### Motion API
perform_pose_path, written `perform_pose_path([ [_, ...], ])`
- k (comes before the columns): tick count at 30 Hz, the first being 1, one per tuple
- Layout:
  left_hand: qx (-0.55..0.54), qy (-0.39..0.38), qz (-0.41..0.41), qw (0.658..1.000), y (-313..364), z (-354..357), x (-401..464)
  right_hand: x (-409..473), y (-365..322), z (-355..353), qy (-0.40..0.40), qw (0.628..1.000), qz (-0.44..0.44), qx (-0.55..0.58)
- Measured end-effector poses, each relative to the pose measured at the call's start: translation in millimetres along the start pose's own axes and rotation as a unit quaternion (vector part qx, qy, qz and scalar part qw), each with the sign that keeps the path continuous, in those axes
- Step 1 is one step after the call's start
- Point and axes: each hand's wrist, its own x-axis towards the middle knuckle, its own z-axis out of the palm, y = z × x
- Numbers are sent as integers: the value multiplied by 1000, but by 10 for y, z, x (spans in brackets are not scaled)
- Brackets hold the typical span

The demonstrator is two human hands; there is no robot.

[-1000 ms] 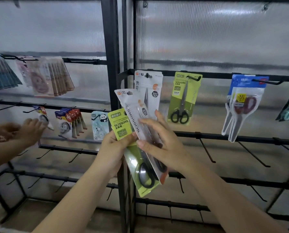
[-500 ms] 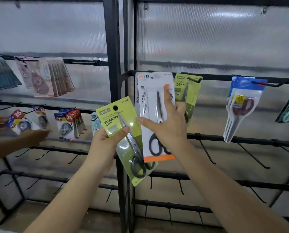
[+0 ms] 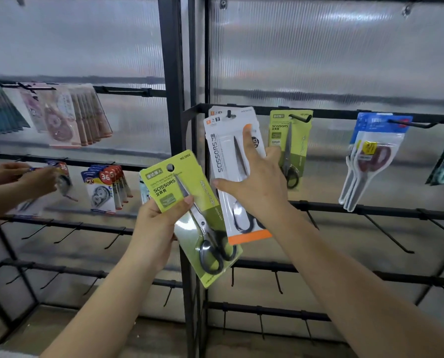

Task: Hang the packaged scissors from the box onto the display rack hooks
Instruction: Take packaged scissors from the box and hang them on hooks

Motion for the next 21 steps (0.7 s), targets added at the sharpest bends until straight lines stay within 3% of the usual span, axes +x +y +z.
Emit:
perform_pose_path([
  [6,13,2,-6,1000,35,10,-25,238,53,28,-41,999,27,-8],
  [10,10,-28,-1,1000,41,42,-51,180,218,-1,-71,991,62,93],
  [13,-9,-50,4,999,28,151,-44,-48,291,-53,-35,985,73,151],
  [15,-34,-58,-2,998,7,262,-14,-267,315,-146,-31,966,90,239],
  [19,-61,-81,-6,995,-65,573,20,-645,488,-324,-145,903,89,394],
  [21,-47,-87,3,995,-96,756,24,-677,631,-354,-104,903,65,412],
])
